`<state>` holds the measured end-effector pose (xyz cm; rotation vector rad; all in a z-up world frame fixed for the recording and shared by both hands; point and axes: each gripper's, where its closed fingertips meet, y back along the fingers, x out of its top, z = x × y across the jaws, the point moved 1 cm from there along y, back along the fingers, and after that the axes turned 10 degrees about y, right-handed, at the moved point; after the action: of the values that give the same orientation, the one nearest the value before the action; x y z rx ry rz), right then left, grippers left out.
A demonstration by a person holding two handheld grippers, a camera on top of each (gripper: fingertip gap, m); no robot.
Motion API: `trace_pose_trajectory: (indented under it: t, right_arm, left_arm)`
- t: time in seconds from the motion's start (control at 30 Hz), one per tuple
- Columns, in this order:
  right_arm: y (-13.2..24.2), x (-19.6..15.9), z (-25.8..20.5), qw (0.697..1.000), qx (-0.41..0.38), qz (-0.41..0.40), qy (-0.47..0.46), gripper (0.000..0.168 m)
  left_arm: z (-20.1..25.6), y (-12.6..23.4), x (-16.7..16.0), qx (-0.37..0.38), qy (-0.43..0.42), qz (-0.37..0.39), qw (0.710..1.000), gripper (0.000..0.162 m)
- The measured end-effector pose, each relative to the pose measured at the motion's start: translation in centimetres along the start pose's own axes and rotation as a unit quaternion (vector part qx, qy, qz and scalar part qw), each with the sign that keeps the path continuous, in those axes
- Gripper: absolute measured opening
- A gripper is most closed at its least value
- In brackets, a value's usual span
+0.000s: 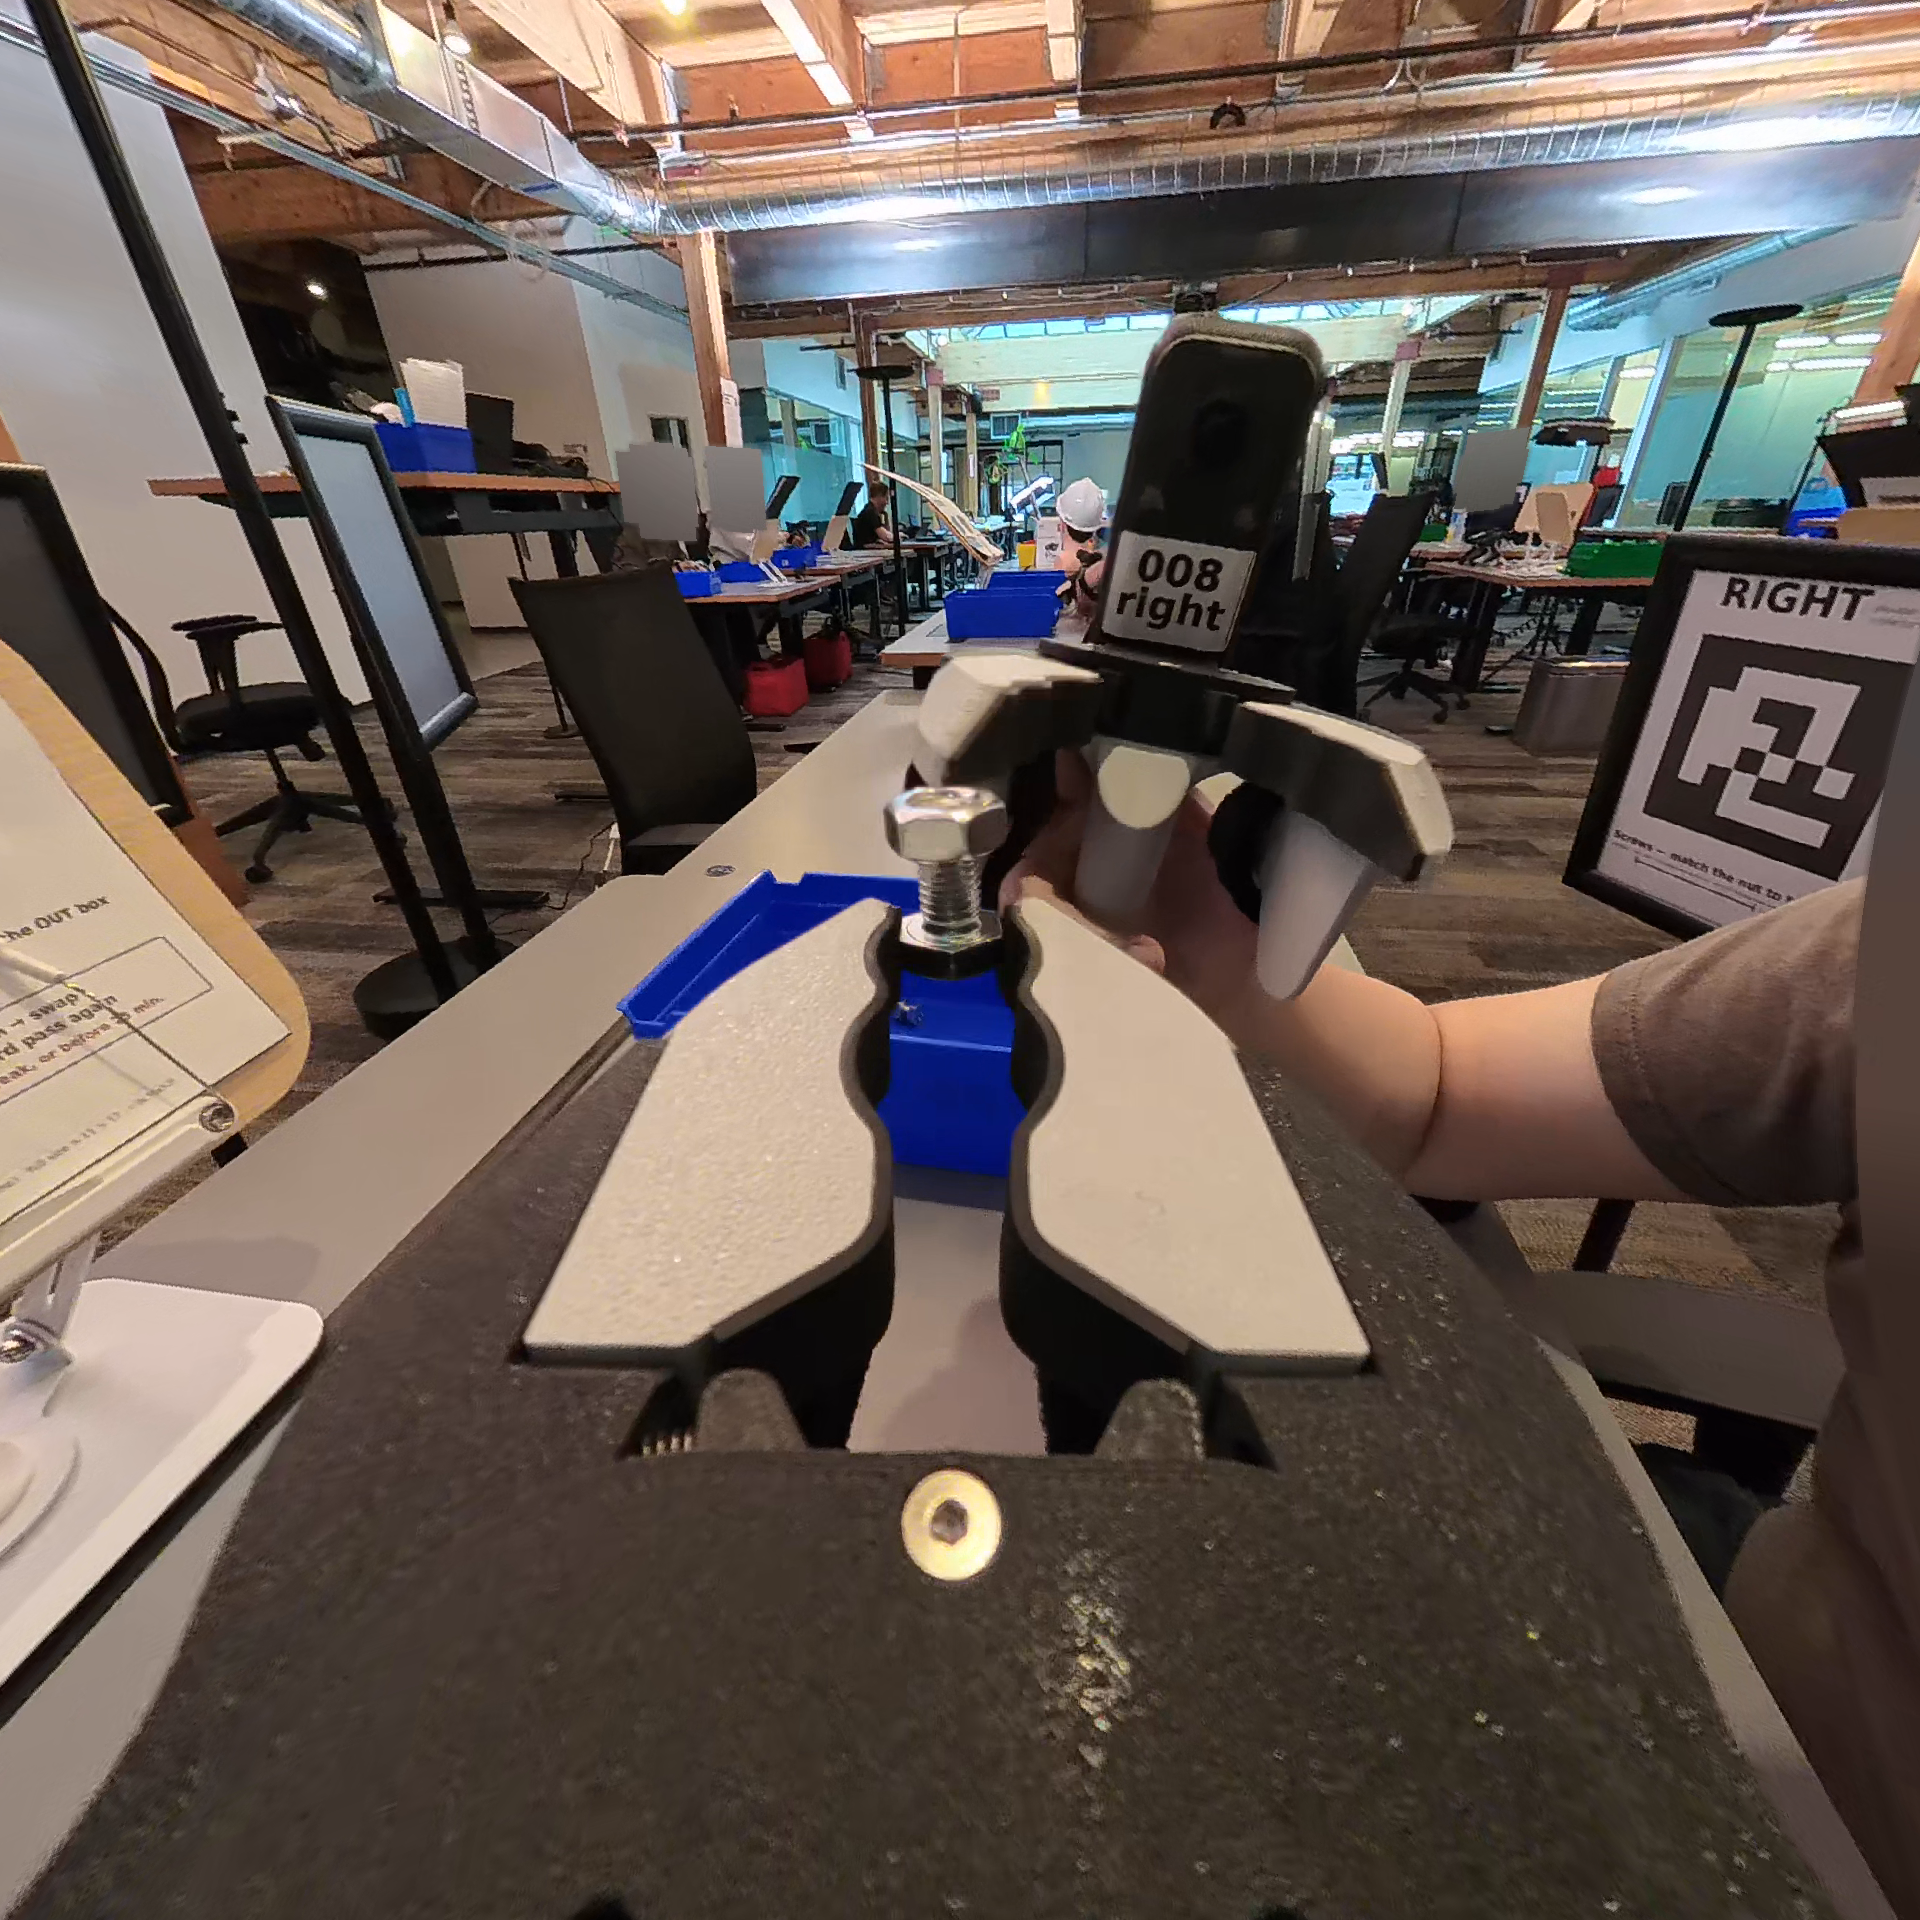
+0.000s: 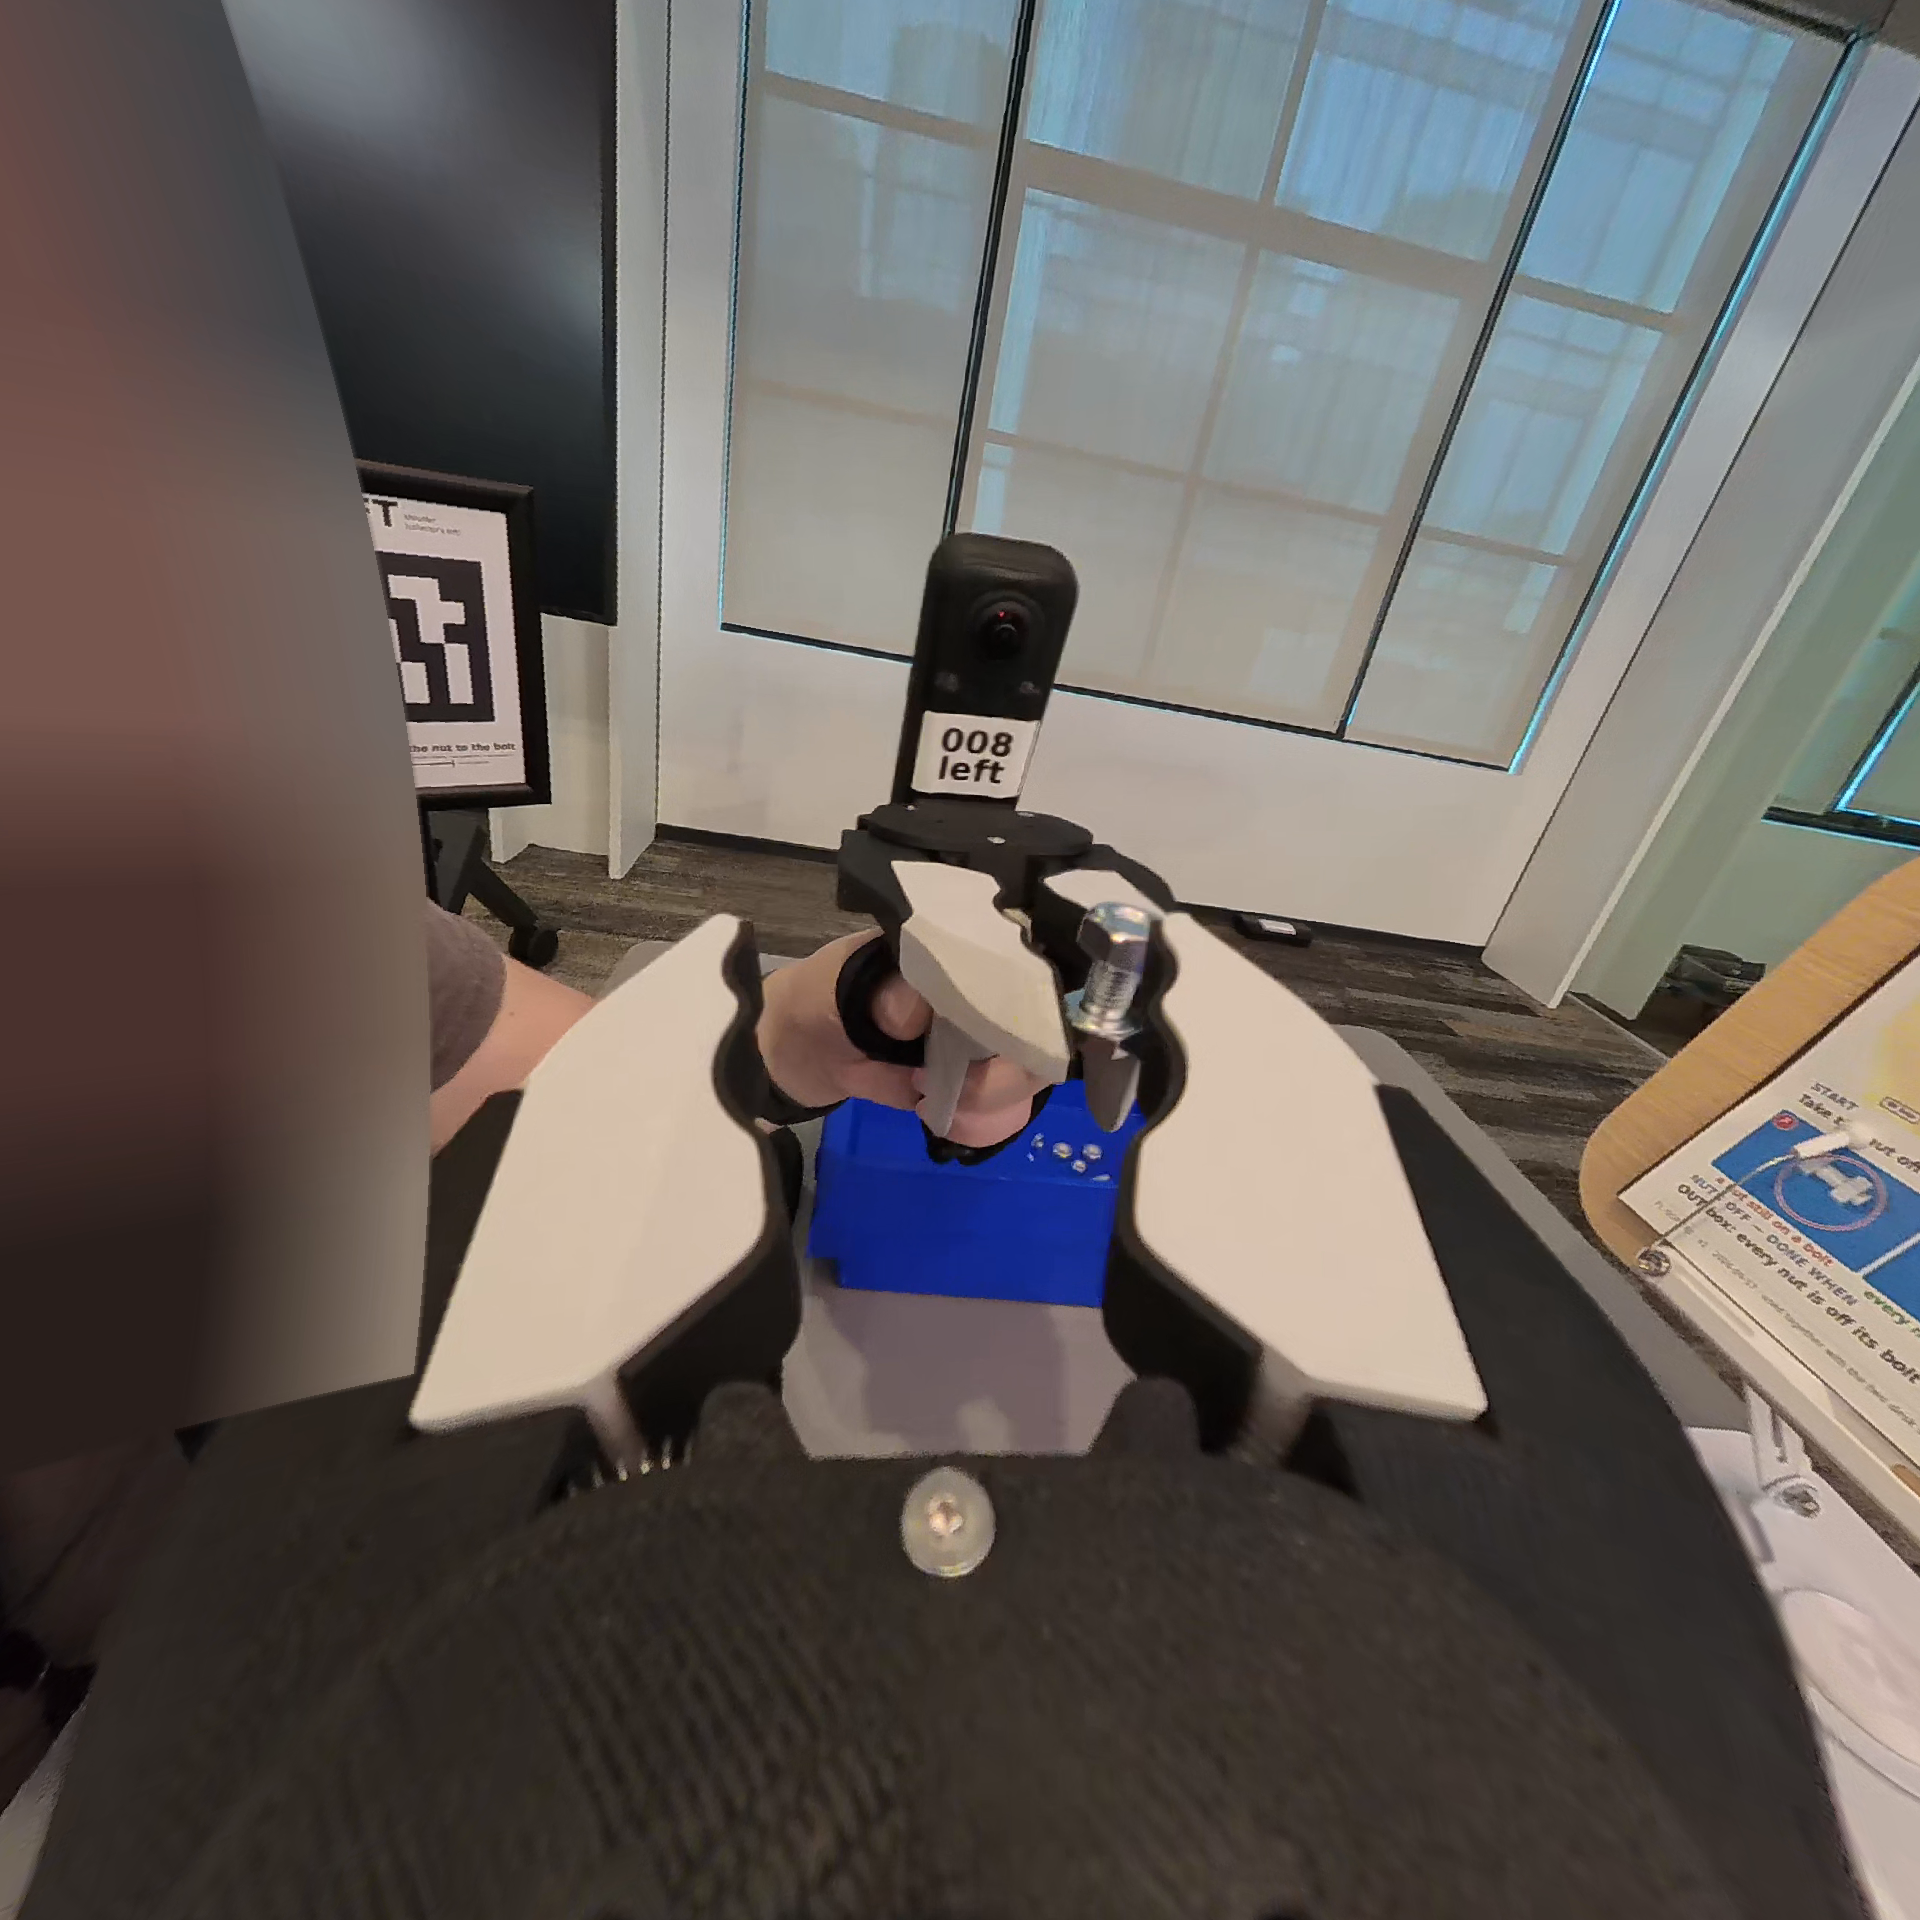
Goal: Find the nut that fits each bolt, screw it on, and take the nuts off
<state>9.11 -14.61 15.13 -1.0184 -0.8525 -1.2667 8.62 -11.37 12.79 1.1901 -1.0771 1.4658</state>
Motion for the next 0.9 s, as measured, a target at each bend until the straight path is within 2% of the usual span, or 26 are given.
trace_pose_trajectory:
  t: [0.27, 0.67, 0.77, 0.9]
  right_arm:
    - [-0.6, -0.7, 0.0, 1.0, -0.001, 0.006, -0.006, 0.073]
    - [-0.4, -0.3, -0.2, 1.0, -0.005, -0.006, 0.01, 0.075]
    - [-0.1, 0.0, -0.3, 1.0, 0.001, -0.009, 0.017, 0.068]
    - [0.2, 0.3, 0.0, 0.999, -0.014, -0.01, 0.027, 0.068]
  left_arm:
    - [1.9, -1.2, -1.2, -0.039, -0.016, -0.021, 0.999, 0.018]
    - [0.8, -0.2, 0.0, -0.01, -0.019, 0.0, 1.0, 0.018]
    - [0.5, 0.1, 0.3, -0.004, -0.013, 0.007, 1.0, 0.018]
    - [0.5, 0.0, 0.2, -0.013, -0.001, 0.008, 1.0, 0.018]
